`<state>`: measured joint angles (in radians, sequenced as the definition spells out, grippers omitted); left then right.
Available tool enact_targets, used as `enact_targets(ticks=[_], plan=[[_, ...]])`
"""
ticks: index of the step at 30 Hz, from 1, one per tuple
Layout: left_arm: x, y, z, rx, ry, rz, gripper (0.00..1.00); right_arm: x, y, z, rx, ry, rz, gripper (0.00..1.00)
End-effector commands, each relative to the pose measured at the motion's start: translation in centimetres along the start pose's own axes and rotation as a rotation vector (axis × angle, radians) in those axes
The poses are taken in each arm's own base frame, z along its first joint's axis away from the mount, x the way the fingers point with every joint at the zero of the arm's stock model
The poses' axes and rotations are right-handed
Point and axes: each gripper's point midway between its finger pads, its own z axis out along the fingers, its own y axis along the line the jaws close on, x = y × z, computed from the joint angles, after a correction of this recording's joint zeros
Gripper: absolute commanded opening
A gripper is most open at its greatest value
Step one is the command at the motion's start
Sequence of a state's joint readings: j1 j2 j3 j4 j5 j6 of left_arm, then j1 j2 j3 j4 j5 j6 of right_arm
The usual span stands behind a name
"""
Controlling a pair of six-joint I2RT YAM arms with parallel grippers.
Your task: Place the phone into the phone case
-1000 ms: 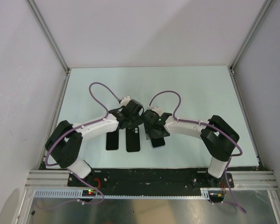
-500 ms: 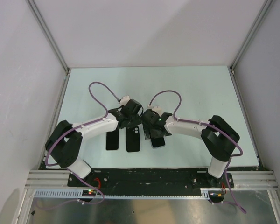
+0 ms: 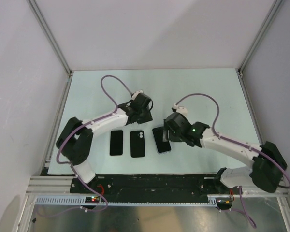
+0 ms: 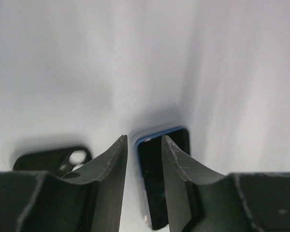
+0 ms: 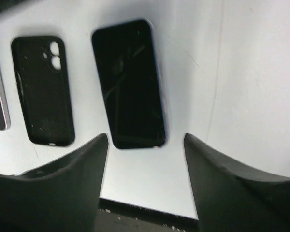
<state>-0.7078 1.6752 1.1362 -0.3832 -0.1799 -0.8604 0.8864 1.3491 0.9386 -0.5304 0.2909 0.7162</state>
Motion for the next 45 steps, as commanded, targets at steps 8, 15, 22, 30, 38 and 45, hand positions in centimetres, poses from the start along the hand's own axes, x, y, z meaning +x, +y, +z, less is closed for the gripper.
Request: enact_targets(ticks=[8, 15, 22, 30, 38, 45], plan=[[-1.2, -3.7, 5.5, 0.081, 0.079, 0.123, 0.36, 5.6, -3.7, -1.4, -0.009, 0.069, 0.16, 0.22], [0.1, -3.4, 6.6, 0.086, 0.129, 0.151, 0.36, 7.6, -2.4, 0.2, -0.08, 0.131, 0.2, 0.06], [2.7, -3.0, 6.4, 0.105, 0.21, 0.163, 0.34, 8.5, -1.9, 1.7, -0.119, 0.166, 0.234, 0.01], [4.5, -2.4, 5.7, 0.092, 0.233, 0.165, 0.31, 8.5, -2.4, 3.0, -0.136, 0.179, 0.286, 0.0], [2.4, -0.7, 4.1, 0.034, 0.132, 0.143, 0.37, 7.9, -4.0, 3.2, -0.084, 0.154, 0.306, 0.01], [-0.6, -1.0, 0.3, 0.065, 0.018, 0.157, 0.52, 5.7, -5.2, 1.4, -0.081, 0.061, 0.29, 0.13]])
